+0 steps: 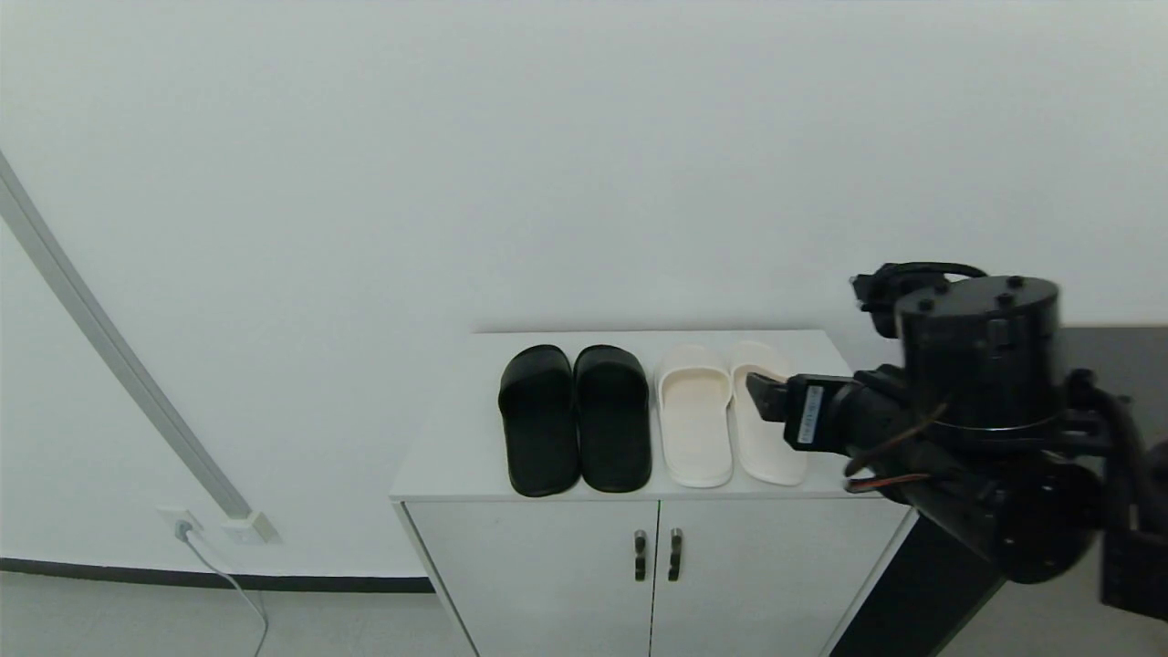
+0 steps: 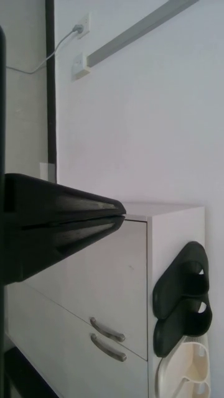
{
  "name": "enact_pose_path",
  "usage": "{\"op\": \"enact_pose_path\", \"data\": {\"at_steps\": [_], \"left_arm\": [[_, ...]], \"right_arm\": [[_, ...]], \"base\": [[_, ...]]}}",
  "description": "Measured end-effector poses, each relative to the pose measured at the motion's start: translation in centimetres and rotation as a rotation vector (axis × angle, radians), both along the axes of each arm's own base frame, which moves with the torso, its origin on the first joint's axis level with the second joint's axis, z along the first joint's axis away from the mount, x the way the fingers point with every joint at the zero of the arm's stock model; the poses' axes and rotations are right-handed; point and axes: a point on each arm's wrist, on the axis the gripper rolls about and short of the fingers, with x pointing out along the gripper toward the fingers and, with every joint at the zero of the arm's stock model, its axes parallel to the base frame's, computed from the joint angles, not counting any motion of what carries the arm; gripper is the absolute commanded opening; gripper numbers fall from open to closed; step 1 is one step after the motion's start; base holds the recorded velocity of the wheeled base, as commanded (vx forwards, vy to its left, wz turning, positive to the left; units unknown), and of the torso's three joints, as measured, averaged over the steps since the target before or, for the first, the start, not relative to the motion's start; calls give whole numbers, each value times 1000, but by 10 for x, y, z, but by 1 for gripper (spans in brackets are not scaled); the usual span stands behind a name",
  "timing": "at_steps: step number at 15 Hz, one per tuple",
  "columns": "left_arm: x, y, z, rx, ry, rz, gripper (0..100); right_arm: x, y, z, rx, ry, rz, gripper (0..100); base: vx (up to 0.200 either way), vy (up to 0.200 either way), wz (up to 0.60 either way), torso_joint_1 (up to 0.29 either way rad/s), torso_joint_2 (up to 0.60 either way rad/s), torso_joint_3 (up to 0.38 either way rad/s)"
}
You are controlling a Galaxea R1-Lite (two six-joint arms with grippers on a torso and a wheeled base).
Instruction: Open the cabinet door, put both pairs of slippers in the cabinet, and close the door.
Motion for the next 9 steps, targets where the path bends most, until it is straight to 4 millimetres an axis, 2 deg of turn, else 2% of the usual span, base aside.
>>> {"op": "enact_pose_path", "data": {"at_steps": [4,9], "left_arm": [[0,0,0,0,0,1,0],[0,0,0,0,0,0,0]], "right_arm": [[34,33,-28,-35,0,-60,100],[70,47,-60,-91,5,-97,100]], "base": [[0,0,0,0,0,0],[0,0,0,0,0,0]]}}
